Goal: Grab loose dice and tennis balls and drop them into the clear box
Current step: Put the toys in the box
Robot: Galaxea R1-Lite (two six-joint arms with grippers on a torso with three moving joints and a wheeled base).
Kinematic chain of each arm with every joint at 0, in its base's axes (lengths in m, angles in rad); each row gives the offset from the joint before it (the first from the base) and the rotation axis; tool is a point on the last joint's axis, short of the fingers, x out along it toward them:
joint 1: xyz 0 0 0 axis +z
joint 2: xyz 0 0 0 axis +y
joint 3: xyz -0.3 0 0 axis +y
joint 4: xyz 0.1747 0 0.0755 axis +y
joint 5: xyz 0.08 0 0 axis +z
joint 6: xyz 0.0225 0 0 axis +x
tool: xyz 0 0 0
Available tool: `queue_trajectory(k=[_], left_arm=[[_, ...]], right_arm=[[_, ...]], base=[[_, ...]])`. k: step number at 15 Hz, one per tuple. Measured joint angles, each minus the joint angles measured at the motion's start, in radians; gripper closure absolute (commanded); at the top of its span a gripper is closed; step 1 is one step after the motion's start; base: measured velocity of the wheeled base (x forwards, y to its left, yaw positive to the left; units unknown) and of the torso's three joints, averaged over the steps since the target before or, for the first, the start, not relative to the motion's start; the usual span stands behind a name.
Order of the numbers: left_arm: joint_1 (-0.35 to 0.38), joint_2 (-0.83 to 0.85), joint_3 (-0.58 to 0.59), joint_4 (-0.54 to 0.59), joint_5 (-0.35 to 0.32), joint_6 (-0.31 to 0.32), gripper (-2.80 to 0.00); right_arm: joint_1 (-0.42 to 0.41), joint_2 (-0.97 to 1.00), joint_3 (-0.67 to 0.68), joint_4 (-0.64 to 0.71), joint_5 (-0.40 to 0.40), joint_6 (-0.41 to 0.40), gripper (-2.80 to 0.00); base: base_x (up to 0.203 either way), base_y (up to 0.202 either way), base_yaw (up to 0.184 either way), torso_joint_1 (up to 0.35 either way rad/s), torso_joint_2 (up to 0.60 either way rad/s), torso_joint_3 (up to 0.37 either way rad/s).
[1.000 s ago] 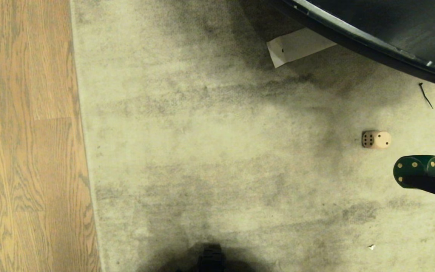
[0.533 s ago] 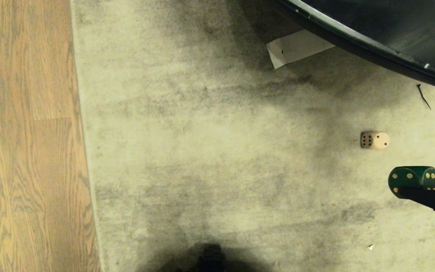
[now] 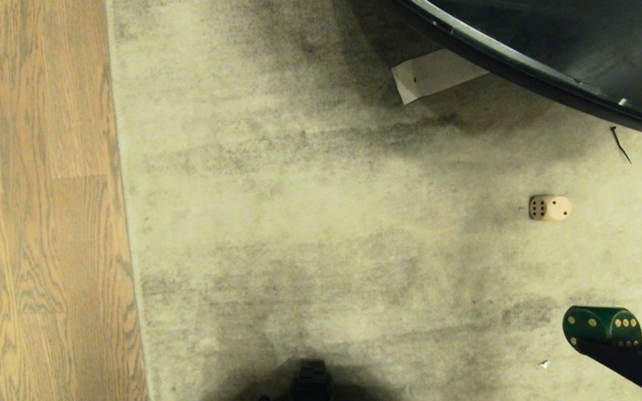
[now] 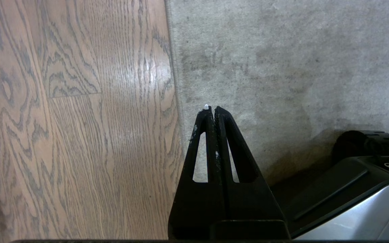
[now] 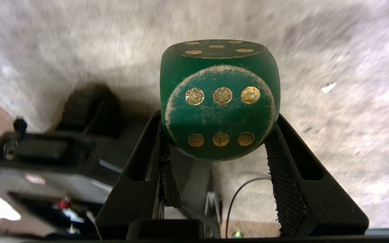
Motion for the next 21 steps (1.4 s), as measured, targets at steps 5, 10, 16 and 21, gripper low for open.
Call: queue_trajectory(k=[5,10,16,21], left_arm=[[0.0,0.0,0.0,0.0,0.0,-0.001,0.0],[0.0,0.0,0.0,0.0,0.0,-0.001,0.0],[0.0,0.0,0.0,0.0,0.0,-0.001,0.0],[0.0,0.0,0.0,-0.001,0.0,-0.001,0.0]], right_arm=[[0.0,-0.107,0.076,0.05,0.001,-0.001,0.0],[0.0,-0.182,-0.127,0.183,0.018,0.03,0.0],[0.0,-0.09,-0.515,0.246,0.069,0.101,0.0],[0.003,0.096,-0.918,0.434,0.08,0.213,0.0]], base=[[0.0,0.0,0.0,0.0,0.0,0.0],[0.0,0.0,0.0,0.0,0.0,0.0],[0.0,0.0,0.0,0.0,0.0,0.0],[0.0,0.0,0.0,0.0,0.0,0.0]])
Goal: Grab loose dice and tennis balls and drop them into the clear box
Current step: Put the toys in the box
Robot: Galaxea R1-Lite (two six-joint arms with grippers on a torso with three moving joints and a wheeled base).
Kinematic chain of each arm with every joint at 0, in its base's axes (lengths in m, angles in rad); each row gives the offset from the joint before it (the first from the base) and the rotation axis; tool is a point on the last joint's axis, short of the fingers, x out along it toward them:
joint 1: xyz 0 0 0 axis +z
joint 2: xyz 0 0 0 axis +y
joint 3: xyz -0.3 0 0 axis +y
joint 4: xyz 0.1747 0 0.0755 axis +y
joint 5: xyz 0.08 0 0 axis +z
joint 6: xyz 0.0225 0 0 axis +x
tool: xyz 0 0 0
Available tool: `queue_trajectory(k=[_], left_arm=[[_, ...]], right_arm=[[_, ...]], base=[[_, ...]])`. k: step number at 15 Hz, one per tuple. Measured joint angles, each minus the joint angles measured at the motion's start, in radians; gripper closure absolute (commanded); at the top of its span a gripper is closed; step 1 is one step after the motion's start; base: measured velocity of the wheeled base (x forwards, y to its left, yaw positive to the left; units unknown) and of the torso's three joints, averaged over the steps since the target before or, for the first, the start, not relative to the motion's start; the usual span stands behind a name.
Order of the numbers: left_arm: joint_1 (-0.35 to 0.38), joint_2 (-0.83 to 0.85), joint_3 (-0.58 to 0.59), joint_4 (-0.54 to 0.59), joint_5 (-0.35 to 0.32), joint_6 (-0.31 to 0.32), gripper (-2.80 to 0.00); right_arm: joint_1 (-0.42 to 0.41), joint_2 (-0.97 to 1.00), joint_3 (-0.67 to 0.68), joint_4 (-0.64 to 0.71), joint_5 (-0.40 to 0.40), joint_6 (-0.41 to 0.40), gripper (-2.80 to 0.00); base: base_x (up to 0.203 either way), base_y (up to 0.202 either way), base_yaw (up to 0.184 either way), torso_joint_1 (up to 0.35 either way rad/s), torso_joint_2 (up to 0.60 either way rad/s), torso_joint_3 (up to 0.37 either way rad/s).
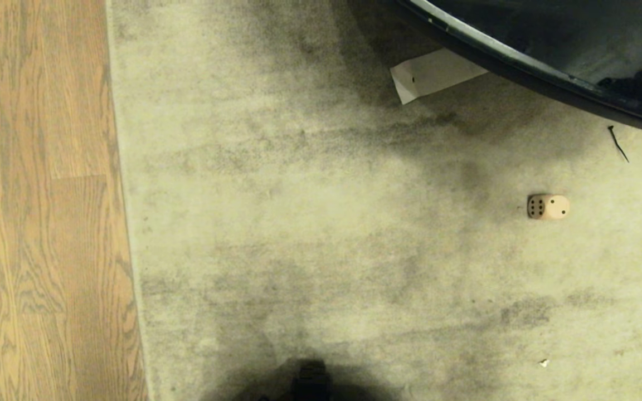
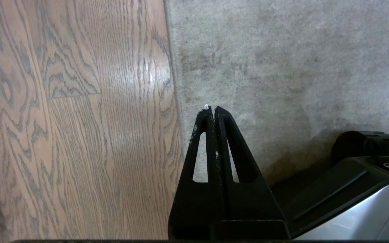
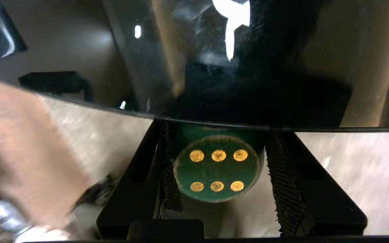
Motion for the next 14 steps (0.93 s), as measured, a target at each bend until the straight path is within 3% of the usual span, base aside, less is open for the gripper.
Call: queue_trajectory(k=[2,4,14], left_arm=[[0.0,0.0,0.0,0.001,0.0,0.001,0.0],[0.0,0.0,0.0,0.001,0.0,0.0,0.0],[0.0,0.0,0.0,0.001,0.0,0.0,0.0]], right_arm=[[0.009,0.068,-0.164,0.176,-0.001,0.023,0.0],[0.031,0.116,-0.254,0.264,0.0,0.037,0.0],[0.087,0.058,-0.071,0.057,-0.002,0.047,0.0]], base=[[0.0,0.0,0.0,0.0,0.0,0.0],[0.0,0.0,0.0,0.0,0.0,0.0],[0.0,0.0,0.0,0.0,0.0,0.0]])
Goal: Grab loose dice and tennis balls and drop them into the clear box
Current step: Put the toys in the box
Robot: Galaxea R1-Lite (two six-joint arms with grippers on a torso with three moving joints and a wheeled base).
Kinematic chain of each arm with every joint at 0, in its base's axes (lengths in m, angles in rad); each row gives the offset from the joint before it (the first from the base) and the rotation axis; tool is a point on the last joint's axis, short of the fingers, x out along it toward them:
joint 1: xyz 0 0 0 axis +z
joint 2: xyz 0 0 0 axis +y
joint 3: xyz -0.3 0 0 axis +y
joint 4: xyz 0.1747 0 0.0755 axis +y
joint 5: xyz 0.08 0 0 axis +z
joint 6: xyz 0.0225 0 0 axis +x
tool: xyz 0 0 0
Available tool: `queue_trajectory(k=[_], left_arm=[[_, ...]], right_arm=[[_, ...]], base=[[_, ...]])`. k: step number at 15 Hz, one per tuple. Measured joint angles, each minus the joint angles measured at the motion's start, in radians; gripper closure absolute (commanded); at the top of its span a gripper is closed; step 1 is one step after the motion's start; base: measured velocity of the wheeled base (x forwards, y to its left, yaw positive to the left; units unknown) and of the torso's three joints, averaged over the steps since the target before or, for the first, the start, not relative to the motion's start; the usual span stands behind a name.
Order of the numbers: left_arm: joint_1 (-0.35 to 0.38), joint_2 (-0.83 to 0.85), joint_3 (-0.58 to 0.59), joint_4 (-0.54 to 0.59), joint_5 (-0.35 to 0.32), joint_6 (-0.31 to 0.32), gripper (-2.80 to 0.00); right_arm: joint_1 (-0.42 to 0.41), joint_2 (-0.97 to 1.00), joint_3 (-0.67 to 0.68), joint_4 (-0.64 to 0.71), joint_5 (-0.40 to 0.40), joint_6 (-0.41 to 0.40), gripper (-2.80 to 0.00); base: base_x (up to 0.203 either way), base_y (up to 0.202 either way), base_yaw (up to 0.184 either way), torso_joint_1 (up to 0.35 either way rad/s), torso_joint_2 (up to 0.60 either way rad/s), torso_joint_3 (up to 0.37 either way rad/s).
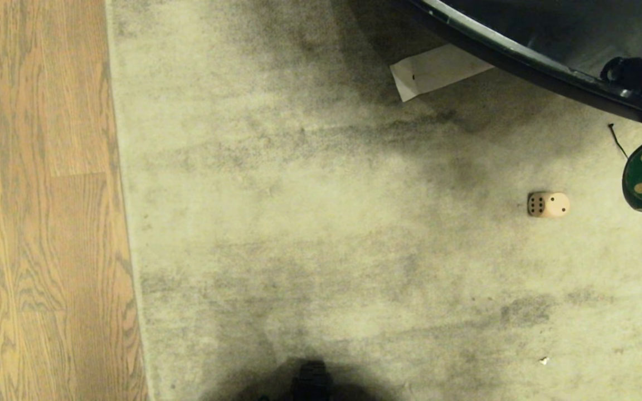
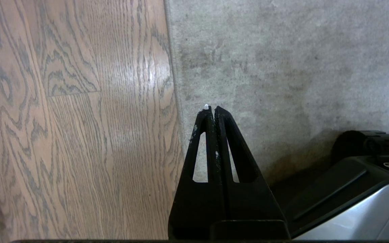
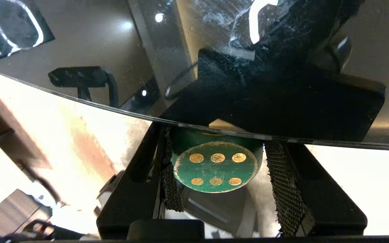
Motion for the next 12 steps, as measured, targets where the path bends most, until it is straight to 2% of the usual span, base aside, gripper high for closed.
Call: queue_trajectory(k=[4,6,12], left_arm=[[0.0,0.0,0.0,0.0,0.0,-0.001,0.0],[0.0,0.0,0.0,0.0,0.0,0.0,0.0],[0.0,0.0,0.0,0.0,0.0,0.0,0.0]], right_arm=[[0.001,-0.078,0.085,-0.071,0.015,-0.001,0.0],[0.001,-0.114,0.094,-0.029,0.052,-0.005,0.0],[0.001,-0.205,0.116,0.128,0.058,-0.008,0.0]], base=[[0.0,0.0,0.0,0.0,0.0,0.0],[0.0,0.0,0.0,0.0,0.0,0.0],[0.0,0.0,0.0,0.0,0.0,0.0]])
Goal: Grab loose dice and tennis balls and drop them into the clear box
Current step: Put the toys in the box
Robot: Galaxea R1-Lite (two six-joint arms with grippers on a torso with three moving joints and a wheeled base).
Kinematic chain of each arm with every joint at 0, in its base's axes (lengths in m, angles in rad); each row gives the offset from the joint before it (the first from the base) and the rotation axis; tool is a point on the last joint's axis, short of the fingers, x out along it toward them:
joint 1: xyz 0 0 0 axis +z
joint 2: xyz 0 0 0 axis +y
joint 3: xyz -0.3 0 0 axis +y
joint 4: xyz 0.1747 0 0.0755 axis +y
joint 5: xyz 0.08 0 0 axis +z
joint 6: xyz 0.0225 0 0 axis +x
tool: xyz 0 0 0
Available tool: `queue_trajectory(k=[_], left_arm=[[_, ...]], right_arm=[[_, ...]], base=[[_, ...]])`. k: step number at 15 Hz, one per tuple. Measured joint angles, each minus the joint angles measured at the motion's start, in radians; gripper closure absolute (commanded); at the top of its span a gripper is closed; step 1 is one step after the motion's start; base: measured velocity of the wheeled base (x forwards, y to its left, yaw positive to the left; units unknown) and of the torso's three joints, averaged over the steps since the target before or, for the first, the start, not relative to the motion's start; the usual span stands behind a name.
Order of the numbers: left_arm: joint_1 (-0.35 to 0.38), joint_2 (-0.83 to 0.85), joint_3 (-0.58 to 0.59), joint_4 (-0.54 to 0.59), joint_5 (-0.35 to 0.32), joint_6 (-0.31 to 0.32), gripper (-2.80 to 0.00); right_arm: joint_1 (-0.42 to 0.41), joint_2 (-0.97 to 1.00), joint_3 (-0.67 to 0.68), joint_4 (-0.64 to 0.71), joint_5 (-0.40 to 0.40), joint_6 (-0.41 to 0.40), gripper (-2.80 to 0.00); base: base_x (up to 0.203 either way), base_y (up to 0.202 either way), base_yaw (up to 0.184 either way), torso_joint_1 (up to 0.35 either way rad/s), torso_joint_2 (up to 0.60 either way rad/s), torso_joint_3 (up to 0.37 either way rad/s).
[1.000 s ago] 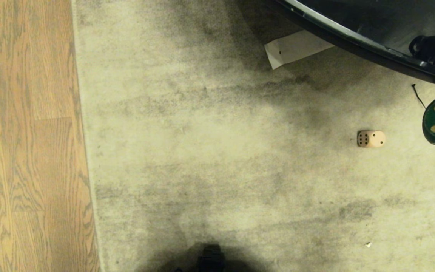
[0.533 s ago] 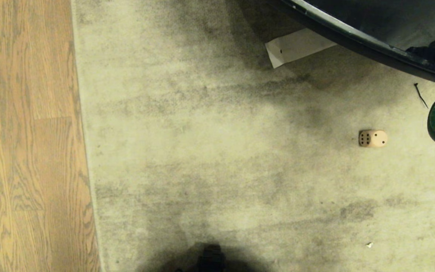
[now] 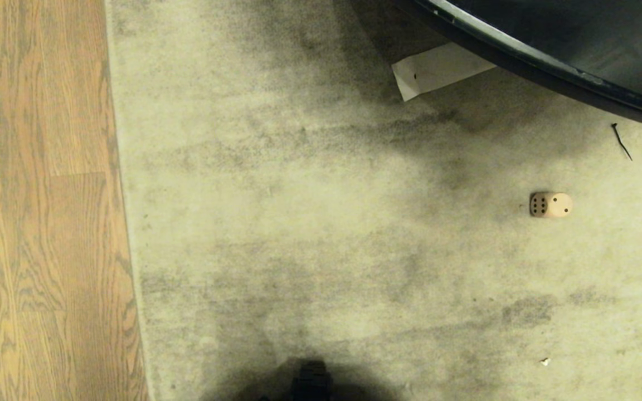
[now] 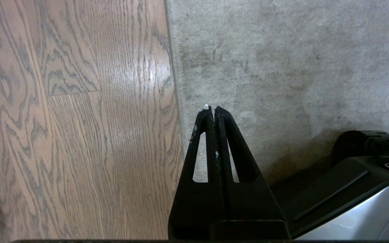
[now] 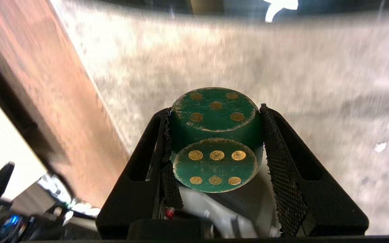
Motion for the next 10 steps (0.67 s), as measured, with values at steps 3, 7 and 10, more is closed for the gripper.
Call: queue_trajectory(k=[3,7,10], left_arm=[[0.0,0.0,0.0,0.0,0.0,0.0,0.0],[0.0,0.0,0.0,0.0,0.0,0.001,0.0],[0.0,0.0,0.0,0.0,0.0,0.0,0.0]], right_arm=[[0.0,-0.042,0.024,0.034,0.002,-0.001,0.0],[0.0,-0.075,-0.029,0.061,0.003,-0.001,0.0],[0.0,-0.063,-0.137,0.103,0.011,0.0,0.0]], base=[[0.0,0.0,0.0,0.0,0.0,0.0],[0.0,0.0,0.0,0.0,0.0,0.0],[0.0,0.0,0.0,0.0,0.0,0.0]])
